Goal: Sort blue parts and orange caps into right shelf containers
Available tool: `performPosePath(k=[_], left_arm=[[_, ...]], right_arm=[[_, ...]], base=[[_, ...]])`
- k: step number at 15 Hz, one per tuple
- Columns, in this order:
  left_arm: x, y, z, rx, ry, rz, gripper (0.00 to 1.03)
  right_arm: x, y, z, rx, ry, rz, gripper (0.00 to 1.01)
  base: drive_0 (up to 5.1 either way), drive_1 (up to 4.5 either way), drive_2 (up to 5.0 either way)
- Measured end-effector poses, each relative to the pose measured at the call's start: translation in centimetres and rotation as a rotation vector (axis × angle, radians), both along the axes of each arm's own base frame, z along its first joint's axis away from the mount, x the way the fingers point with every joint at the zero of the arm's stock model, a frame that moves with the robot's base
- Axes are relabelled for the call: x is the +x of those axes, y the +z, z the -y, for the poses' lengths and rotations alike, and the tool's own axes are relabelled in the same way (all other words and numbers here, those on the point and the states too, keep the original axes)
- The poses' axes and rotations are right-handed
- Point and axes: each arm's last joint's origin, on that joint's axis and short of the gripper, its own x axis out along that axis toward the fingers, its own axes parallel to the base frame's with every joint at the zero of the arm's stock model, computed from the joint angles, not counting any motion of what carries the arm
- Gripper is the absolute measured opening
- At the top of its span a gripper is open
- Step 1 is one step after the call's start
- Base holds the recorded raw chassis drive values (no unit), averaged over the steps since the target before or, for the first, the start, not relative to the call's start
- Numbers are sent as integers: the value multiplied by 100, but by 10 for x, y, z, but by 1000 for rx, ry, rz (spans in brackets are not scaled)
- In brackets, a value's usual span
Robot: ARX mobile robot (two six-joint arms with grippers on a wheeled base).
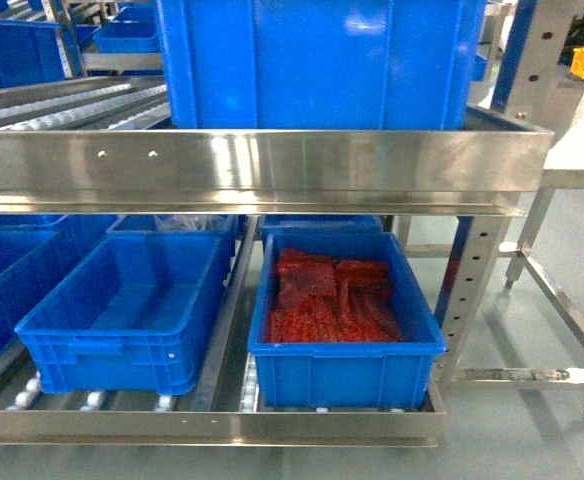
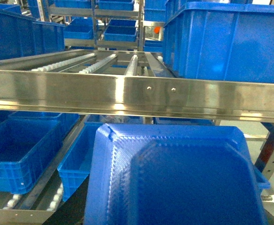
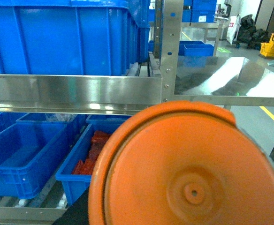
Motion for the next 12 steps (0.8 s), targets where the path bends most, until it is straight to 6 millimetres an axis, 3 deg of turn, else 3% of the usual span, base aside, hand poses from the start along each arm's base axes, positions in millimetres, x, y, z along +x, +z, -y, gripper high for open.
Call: performPosePath(k=[12], left_arm=[[0, 0, 0, 0, -1, -2, 42]], right_arm=[[0, 0, 0, 0, 0, -3, 45]], base=[[-504, 241, 241]])
